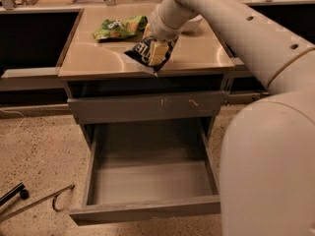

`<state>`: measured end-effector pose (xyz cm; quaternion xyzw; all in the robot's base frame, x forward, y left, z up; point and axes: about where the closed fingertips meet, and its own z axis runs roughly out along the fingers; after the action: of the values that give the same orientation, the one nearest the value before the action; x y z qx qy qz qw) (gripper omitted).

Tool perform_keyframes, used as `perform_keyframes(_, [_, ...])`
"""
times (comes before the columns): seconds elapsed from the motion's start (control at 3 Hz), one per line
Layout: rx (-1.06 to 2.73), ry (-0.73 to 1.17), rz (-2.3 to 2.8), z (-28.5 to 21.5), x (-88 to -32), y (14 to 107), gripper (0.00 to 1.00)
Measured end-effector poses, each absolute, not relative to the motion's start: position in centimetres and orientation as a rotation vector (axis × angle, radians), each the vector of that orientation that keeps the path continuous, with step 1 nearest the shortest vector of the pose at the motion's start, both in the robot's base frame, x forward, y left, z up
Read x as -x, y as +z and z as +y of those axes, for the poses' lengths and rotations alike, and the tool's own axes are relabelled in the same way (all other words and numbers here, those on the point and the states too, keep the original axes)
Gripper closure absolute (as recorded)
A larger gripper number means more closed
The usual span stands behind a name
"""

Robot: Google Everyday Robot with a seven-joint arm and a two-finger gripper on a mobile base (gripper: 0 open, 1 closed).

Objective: Pick blue chip bag from middle drawer and place on counter

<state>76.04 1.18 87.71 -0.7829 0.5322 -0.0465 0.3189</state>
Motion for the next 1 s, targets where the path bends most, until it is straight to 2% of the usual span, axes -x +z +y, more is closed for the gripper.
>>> perform_keyframes(0.67, [1.884, -0.529, 1.174, 0.5, -74.7, 101.4, 1.0])
perform_keyframes(1.0, [1.81, -0.692, 1.133, 0.2, -77.6, 104.4, 1.0])
